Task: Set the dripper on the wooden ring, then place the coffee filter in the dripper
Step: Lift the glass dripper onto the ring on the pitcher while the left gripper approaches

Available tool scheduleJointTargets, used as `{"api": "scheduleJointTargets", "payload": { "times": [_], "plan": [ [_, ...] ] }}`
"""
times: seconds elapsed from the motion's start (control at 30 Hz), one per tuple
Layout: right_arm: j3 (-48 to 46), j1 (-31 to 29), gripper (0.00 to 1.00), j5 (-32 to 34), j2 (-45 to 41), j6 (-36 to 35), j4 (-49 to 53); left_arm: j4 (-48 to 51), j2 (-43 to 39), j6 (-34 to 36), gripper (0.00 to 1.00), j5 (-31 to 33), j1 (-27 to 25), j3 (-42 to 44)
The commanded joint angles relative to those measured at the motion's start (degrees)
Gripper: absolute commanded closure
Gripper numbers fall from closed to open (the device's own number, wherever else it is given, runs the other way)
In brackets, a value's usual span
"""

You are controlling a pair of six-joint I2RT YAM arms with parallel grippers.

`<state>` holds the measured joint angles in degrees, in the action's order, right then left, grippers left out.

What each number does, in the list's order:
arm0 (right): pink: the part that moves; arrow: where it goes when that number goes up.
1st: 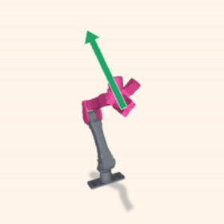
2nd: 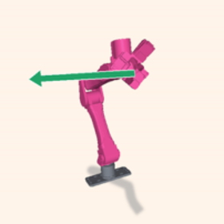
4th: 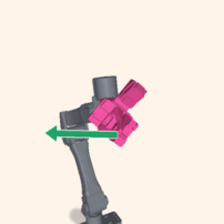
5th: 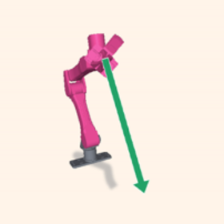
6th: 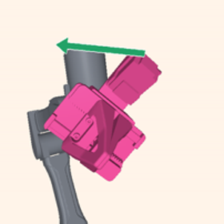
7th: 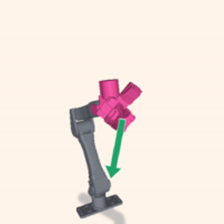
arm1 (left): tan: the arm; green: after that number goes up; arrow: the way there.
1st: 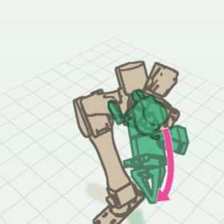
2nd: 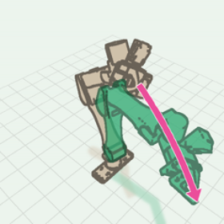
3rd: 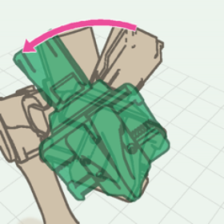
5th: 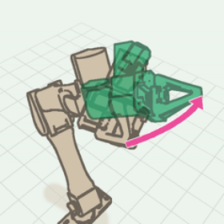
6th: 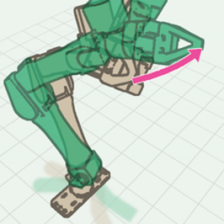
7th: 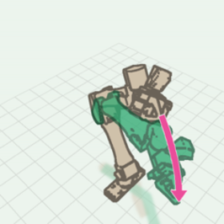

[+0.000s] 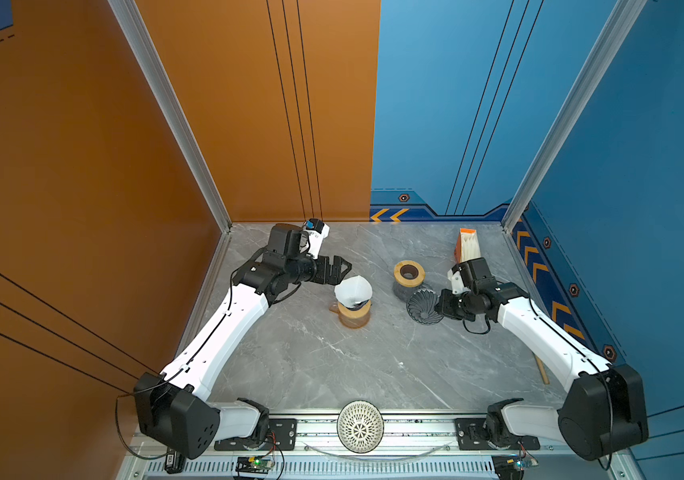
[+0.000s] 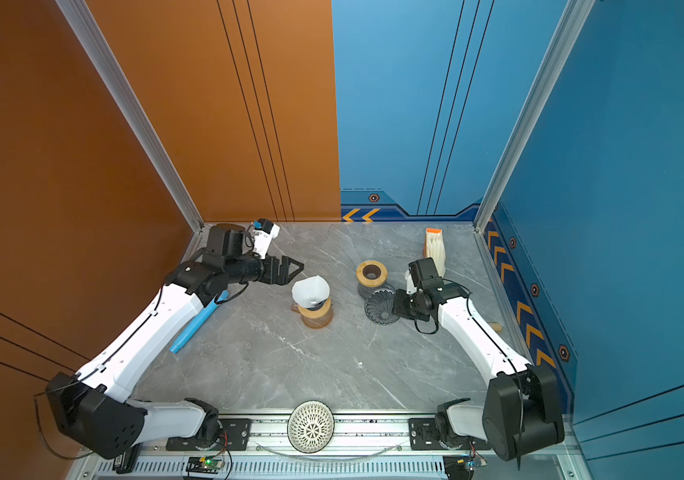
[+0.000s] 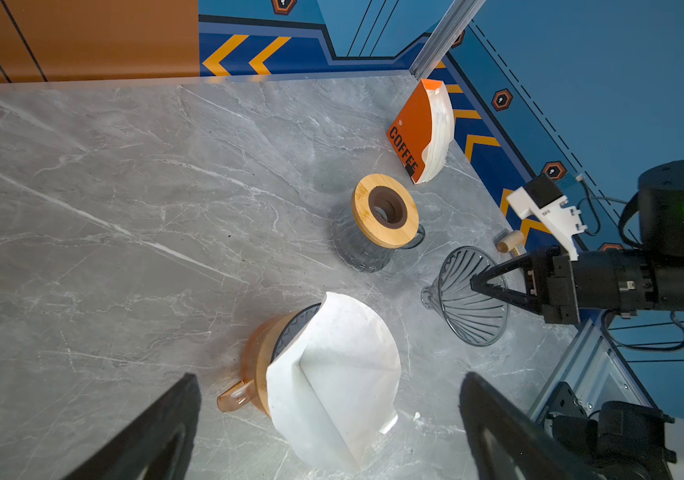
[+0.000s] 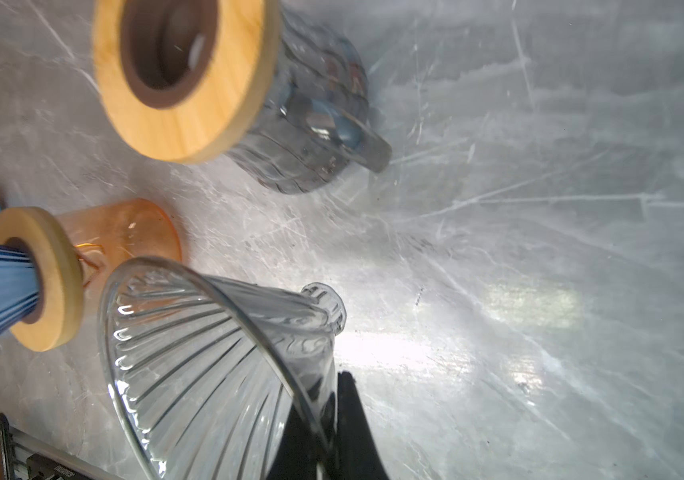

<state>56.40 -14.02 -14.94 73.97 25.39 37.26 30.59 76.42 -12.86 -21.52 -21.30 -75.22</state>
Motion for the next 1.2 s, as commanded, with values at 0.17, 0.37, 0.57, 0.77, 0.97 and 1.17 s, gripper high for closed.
{"api": "scheduleJointTargets", "payload": {
  "times": [0.17,0.37,0.57,0.77,0.97,1.17],
  "plan": [
    [7.4,1.3,0.97,-1.4,-1.2,-1.7,-5.1,1.9,2.6,1.5,0.02,0.4,-1.0,-5.6],
    [11.2,2.1,0.97,-3.8,2.8,0.5,-11.6,1.9,6.2,1.6,0.02,-0.1,-2.5,-9.3],
    [15.1,2.7,0.96,-4.9,8.8,1.2,-14.3,1.8,10.5,2.1,0.02,-0.5,-3.8,-13.1],
    [17.7,2.7,0.96,-6.4,14.3,1.8,-14.8,1.8,14.6,2.1,0.02,-1.7,-4.9,-16.3],
    [17.0,2.7,0.96,-6.0,16.8,2.4,-15.9,1.9,17.9,2.1,0.02,-3.0,-5.8,-17.8],
    [16.3,2.8,0.96,-5.8,18.1,2.3,-17.2,1.9,21.1,2.1,0.02,-4.2,-6.9,-20.1]
  ]
}}
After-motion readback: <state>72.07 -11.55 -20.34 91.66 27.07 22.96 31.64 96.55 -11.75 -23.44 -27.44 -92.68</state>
